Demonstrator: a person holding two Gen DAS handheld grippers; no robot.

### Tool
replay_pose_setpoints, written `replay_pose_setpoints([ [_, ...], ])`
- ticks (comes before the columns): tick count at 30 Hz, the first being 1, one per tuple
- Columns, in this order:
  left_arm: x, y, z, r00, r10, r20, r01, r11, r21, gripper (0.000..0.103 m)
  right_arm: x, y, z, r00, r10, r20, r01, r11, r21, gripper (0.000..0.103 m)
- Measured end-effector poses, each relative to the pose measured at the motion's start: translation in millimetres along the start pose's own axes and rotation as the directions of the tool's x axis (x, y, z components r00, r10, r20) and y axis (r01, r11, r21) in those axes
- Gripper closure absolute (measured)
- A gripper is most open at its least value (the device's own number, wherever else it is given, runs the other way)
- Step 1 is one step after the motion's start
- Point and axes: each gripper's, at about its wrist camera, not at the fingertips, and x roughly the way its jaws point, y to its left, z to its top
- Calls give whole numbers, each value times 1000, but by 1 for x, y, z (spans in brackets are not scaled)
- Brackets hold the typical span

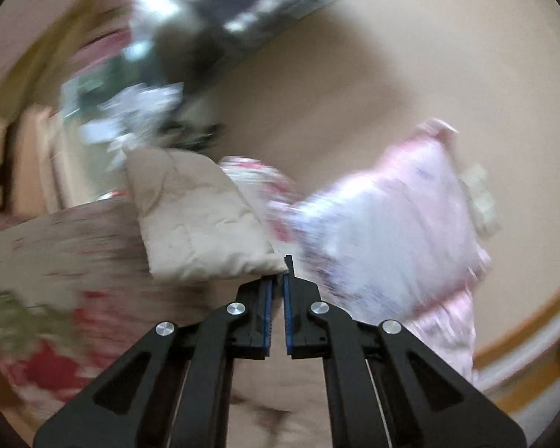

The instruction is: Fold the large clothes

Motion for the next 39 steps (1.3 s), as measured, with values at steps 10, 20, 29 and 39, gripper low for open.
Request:
replay_pose_setpoints([
  [10,74,-196,-134,878,-306,-369,427,849,312,99,-8,-50,-16,1000,-27,-2,27,994,107,32],
  [20,136,-230,-281,689,-117,-715,528,757,385,91,-17,-80,-26,998,-67,-6,67,984,164,32],
  [29,74,-179,-209,791,-184,-583,490,762,425,22,-9,-43,-20,999,-32,-14,33,999,42,33],
  [39,33,-70,-156,909,79,-410,183,808,560,22,41,-70,-9,995,21,-98,3,972,237,52],
])
